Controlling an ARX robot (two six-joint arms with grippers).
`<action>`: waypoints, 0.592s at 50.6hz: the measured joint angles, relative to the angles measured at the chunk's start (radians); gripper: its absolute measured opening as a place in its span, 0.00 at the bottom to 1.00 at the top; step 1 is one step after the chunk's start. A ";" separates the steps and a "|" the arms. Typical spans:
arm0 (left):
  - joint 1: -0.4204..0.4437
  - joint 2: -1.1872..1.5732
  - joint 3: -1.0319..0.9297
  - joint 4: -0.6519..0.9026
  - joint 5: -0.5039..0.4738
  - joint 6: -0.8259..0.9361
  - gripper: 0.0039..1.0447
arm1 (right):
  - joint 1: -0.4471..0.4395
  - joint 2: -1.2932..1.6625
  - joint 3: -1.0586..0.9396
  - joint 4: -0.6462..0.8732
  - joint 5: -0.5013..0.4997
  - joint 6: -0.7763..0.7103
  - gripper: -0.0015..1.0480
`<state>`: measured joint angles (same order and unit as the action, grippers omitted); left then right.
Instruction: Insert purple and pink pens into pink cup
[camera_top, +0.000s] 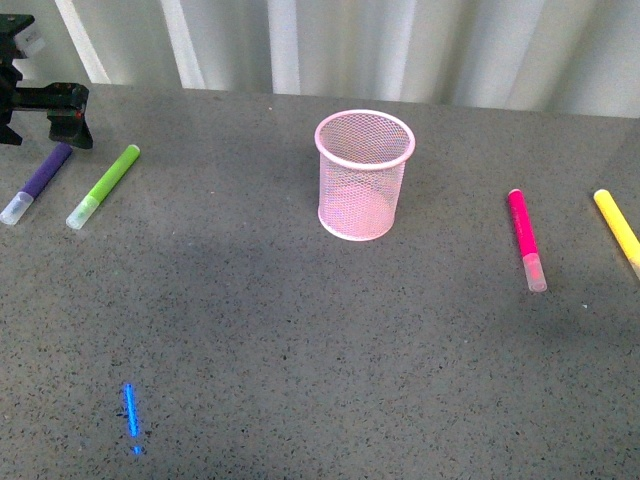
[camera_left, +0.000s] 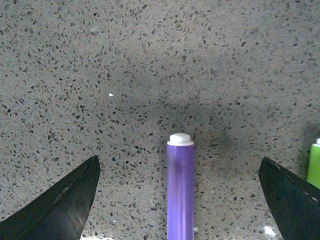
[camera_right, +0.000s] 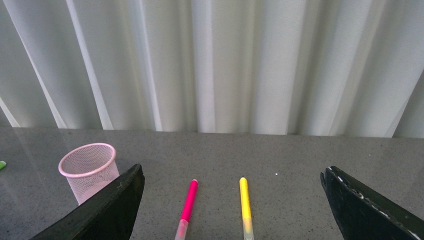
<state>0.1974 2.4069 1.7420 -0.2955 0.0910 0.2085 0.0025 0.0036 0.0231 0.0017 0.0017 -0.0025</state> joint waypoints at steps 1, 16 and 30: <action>0.000 0.005 0.005 -0.002 -0.004 0.001 0.94 | 0.000 0.000 0.000 0.000 0.000 0.000 0.93; 0.010 0.070 0.088 -0.043 -0.014 0.024 0.94 | 0.000 0.000 0.000 0.000 0.000 0.000 0.93; 0.016 0.099 0.132 -0.065 -0.028 0.045 0.94 | 0.000 0.000 0.000 0.000 0.000 0.000 0.93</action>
<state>0.2131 2.5061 1.8736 -0.3603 0.0628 0.2531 0.0025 0.0036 0.0231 0.0017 0.0017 -0.0025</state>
